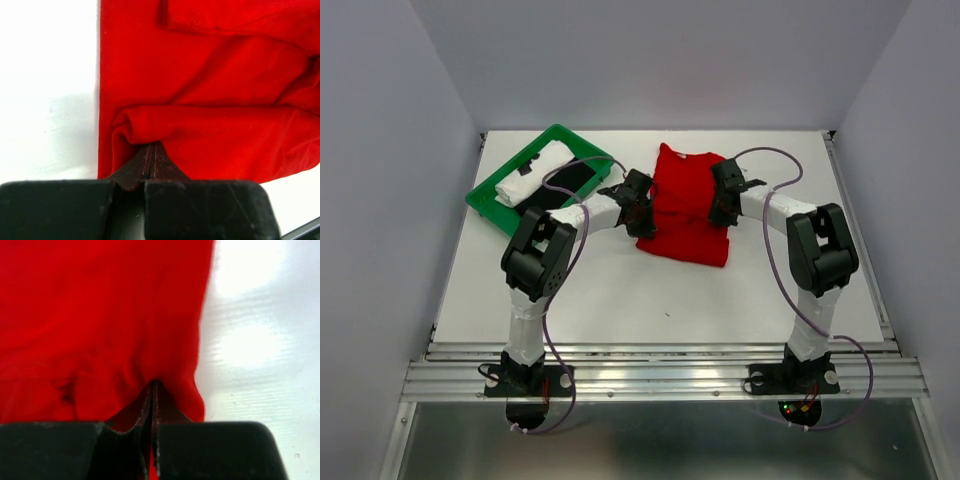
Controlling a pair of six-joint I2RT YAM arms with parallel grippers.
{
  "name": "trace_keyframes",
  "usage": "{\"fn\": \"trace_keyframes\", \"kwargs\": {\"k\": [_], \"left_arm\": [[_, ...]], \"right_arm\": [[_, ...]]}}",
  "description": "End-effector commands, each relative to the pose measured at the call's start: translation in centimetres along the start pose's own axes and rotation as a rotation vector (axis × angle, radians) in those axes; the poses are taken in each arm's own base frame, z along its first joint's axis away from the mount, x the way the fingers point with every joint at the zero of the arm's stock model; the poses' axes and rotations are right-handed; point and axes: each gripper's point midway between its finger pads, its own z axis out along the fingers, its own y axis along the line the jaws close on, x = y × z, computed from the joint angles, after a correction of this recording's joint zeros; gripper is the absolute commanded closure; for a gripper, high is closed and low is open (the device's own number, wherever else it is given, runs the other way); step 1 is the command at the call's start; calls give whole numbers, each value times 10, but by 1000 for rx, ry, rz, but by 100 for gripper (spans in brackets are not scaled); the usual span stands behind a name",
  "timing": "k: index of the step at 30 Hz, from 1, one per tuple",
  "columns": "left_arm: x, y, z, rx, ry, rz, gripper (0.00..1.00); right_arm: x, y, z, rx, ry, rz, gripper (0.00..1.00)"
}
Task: Roll the t-shirts
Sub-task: Roll the T-shirt to the center of the board.
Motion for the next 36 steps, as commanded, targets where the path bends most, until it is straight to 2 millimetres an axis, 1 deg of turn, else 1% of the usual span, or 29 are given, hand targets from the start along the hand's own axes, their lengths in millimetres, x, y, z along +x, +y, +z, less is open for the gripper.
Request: {"fn": "trace_keyframes", "kwargs": {"k": [1,3,4,5,6,7,8,9,10,11,12,13,14,16,17,18,19,20,21,23,24,25,28,29,30,32,33,35,36], "left_arm": [[10,7,4,-22,52,-2,100],[11,11,6,-34,53,7,100],[10,12,6,-37,53,8,100],[8,16,6,-49,50,9,100],[7,19,6,-57,49,8,100],[5,21,6,-63,48,16,100],[1,24,5,-71,39,14,100],[1,24,4,-71,40,20,100],[-4,27,3,-79,31,28,100],[-7,28,1,-83,25,32,100],[-14,28,-2,-91,12,38,100],[-17,27,-4,-95,5,46,100],[-20,27,-6,-98,0,62,100],[-29,22,-16,-97,-20,82,100],[-33,21,-20,-98,-30,97,100],[-42,16,-31,-92,-60,106,100],[-44,14,-38,-92,-66,114,100],[-48,11,-46,-88,-80,124,100],[-59,5,-63,-75,-119,136,100],[-63,-1,-81,-65,-142,146,100],[-70,-9,-102,-39,-179,155,100],[-69,-9,-110,-35,-188,155,100],[-69,-11,-142,-1,-232,138,100],[-66,-8,-147,7,-235,128,100],[-58,-5,-155,28,-229,117,100],[-56,8,-163,25,-236,72,99],[-49,17,-168,18,-236,57,97],[-46,31,-174,0,-249,14,95],[-37,40,-176,-10,-246,-2,92]], "right_arm": [[28,-23,7,63,44,-16,98],[43,-29,3,50,66,1,98],[44,-27,-7,23,56,28,98],[65,-29,-8,9,87,27,98],[72,-28,-13,-9,91,31,98],[79,-25,-18,-25,96,46,98],[94,-23,-28,-39,107,33,98],[94,-14,-35,-63,98,34,98],[110,-15,-38,-59,120,41,98],[113,-10,-48,-79,110,41,98],[129,-7,-53,-85,127,37,98],[133,-5,-58,-95,126,25,97],[135,-8,-61,-74,122,43,97],[124,-12,-74,-61,76,82,96],[116,-20,-79,-26,35,85,95],[103,-17,-93,-52,-12,93,94],[96,-17,-100,-59,-34,87,95],[82,-13,-110,-75,-70,75,94],[77,-13,-118,-76,-78,61,93],[68,1,-142,-124,-113,-7,89],[68,5,-149,-133,-120,-37,87],[74,15,-158,-154,-126,-95,86],[83,26,-171,-146,-139,-191,79],[96,31,-174,-134,-141,-268,76],[100,37,-178,-132,-153,-305,73],[109,43,-180,-112,-177,-386,65],[124,52,-180,-117,-173,-450,62],[132,61,-182,-112,-187,-519,57],[142,66,-178,-94,-192,-573,54]]}}
